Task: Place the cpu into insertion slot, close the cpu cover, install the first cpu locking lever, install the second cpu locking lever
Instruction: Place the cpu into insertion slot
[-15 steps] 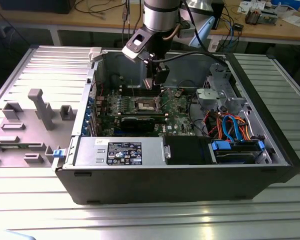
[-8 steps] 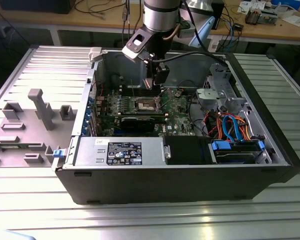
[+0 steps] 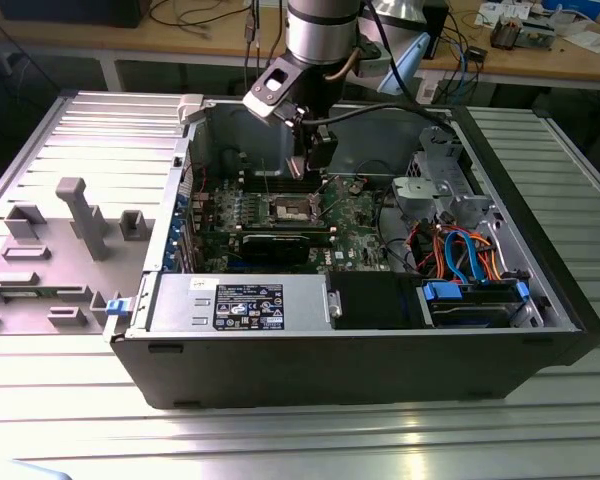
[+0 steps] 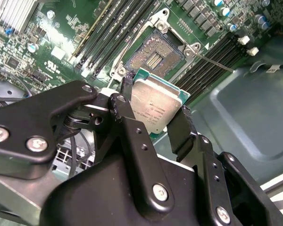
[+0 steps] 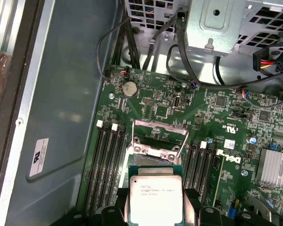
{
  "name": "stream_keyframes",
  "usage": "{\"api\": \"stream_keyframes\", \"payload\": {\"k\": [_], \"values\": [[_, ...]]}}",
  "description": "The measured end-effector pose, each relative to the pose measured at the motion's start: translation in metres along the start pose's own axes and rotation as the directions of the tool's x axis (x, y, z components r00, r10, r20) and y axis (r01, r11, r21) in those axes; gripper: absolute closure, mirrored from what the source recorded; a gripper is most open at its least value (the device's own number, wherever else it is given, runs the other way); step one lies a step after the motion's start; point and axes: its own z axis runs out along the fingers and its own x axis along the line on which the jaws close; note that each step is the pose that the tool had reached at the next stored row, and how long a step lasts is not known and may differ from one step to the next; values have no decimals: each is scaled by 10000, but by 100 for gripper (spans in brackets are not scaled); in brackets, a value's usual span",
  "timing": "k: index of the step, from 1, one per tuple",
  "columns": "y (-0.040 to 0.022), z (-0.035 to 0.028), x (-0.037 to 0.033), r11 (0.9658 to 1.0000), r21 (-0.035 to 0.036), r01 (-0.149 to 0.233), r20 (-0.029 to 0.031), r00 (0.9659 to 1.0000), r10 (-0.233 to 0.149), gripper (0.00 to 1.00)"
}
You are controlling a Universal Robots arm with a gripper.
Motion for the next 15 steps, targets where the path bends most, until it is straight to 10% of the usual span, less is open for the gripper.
{"api": "stream_keyframes", "payload": {"k": [15], "values": [[-13,7,2,9994,-19,-337,4,9994,337,46]]}}
